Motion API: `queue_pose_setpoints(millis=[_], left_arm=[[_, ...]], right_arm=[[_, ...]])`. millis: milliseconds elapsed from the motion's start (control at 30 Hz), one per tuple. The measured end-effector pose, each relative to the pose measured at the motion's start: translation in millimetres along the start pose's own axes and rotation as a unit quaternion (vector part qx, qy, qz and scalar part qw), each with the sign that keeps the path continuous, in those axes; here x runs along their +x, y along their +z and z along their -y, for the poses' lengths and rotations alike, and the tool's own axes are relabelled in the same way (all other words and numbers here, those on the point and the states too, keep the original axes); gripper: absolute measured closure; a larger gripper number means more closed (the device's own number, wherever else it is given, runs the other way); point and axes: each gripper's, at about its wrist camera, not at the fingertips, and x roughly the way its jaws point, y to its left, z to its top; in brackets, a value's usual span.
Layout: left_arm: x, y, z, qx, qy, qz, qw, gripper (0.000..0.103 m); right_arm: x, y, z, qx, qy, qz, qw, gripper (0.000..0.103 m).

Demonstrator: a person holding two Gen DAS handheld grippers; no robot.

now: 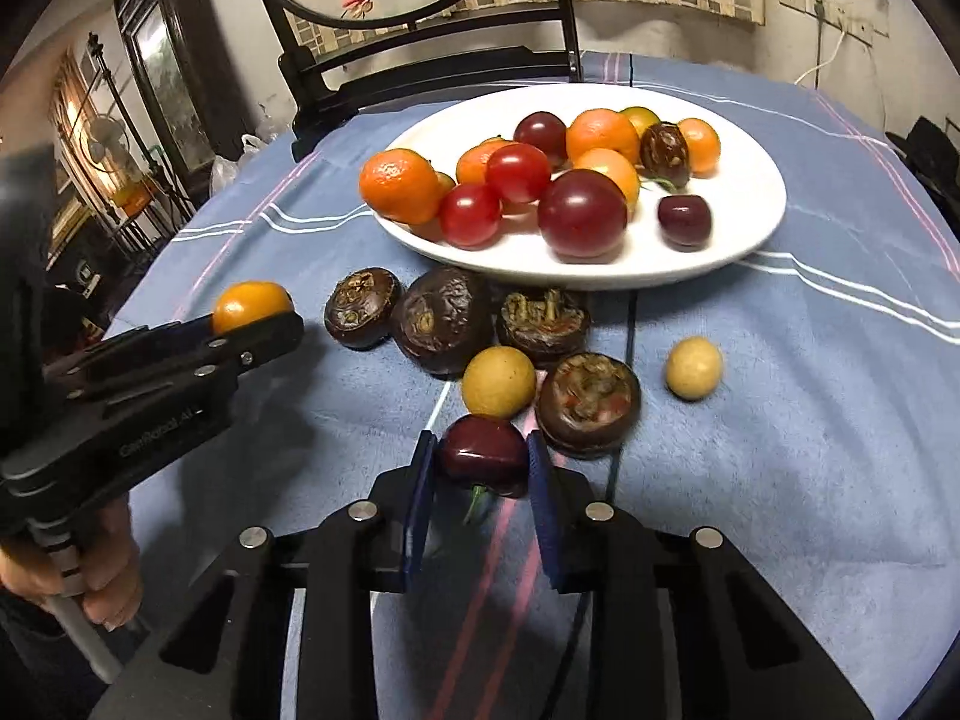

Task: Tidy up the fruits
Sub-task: 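Grasp a yellow-orange fruit with the left tool while the right tool grasps a cherry, then place the yellow-orange fruit on the plate while the right tool places the cherry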

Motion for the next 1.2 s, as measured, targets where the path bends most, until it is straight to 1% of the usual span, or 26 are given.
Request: queue_pose_setpoints(millis=[67,100,167,233,367,467,633,767,833,900,933,967,1067,1133,1200], left_arm=[[-5.6,1.9,1.1,-0.005,-0.006,-0.001,1.0000,0.065],[-9.2,4.1,2.5,-0.006,-0.014,0.000,0.9999,0.065],[-17.5,10.7,6.4,-0.006,-0.031,0.004,0.9995,0.065],[-25.5,24.1,15.0,0.006,-0.036,0.013,0.9992,0.065],[-24.4,59.3,30.2,0.009,-0.041,0.019,0.9990,0.065],[-10.7,85.9,44.1,0.014,-0.033,0.020,0.9992,0.065],[24.1,107.1,58.4,0.019,-0.024,-0.003,0.9995,0.065],[51.6,114.9,61.8,0.018,-0.020,-0.025,0.9993,0.065],[62.9,117.1,64.4,0.025,-0.016,-0.032,0.9990,0.065],[67.4,120.9,65.9,0.024,-0.015,-0.028,0.9992,0.057],[67.1,122.2,65.4,0.019,-0.015,-0.024,0.9994,0.047],[65.0,123.3,63.8,0.012,-0.013,-0.016,0.9997,0.039],[51.7,123.7,61.2,0.005,-0.009,0.011,0.9999,0.039],[44.1,122.9,58.3,0.001,-0.009,0.015,0.9998,0.039],[33.5,118.7,54.2,-0.003,-0.006,0.021,0.9998,0.039]], right_arm=[[-16.6,-0.7,1.3,-0.005,0.016,0.020,1.000,0.073],[-24.5,0.3,2.0,-0.008,0.017,0.031,0.999,0.073],[-45.8,8.4,7.2,-0.016,0.009,0.068,0.998,0.073],[-57.3,19.9,13.2,-0.016,0.002,0.094,0.995,0.073],[-60.1,46.1,27.0,-0.007,-0.009,0.119,0.993,0.073],[-52.0,65.0,30.3,-0.016,-0.028,0.140,0.990,0.073],[-20.7,88.7,46.8,-0.016,-0.050,0.140,0.989,0.073],[2.1,95.2,64.4,0.004,-0.039,0.120,0.992,0.073],[7.8,94.8,69.6,0.011,-0.032,0.119,0.992,0.072],[9.3,93.1,74.1,0.017,-0.022,0.122,0.992,0.059],[8.9,92.5,76.8,0.023,-0.018,0.125,0.992,0.053],[6.6,91.6,79.1,0.028,-0.013,0.128,0.991,0.053],[-4.9,89.0,80.2,0.038,-0.005,0.139,0.989,0.053],[-11.7,87.4,80.6,0.040,-0.005,0.145,0.989,0.052],[-16.4,84.5,81.1,0.043,-0.004,0.146,0.988,0.048]])
